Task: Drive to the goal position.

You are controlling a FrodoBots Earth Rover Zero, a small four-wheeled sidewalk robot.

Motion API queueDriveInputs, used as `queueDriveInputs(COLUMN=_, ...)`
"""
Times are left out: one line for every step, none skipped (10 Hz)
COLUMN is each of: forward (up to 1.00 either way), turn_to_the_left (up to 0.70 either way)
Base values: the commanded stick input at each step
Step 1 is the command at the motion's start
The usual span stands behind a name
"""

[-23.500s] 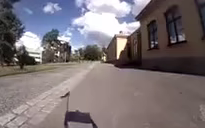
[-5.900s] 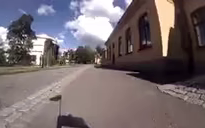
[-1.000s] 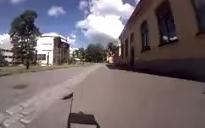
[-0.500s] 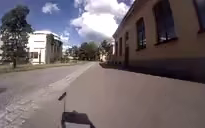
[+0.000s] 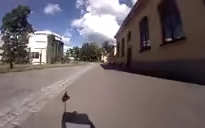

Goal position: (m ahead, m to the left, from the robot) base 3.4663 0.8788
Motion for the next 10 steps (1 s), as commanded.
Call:
queueDriveInputs(forward=0.85, turn_to_the_left=0.0)
queueDriveInputs(forward=0.85, turn_to_the_left=0.0)
queueDriveInputs(forward=0.85, turn_to_the_left=0.0)
queueDriveInputs(forward=0.85, turn_to_the_left=0.0)
queueDriveInputs(forward=0.85, turn_to_the_left=0.0)
queueDriveInputs(forward=0.85, turn_to_the_left=0.0)
queueDriveInputs(forward=0.85, turn_to_the_left=0.0)
queueDriveInputs(forward=0.85, turn_to_the_left=0.0)
queueDriveInputs(forward=0.85, turn_to_the_left=0.0)
queueDriveInputs(forward=0.85, turn_to_the_left=0.0)
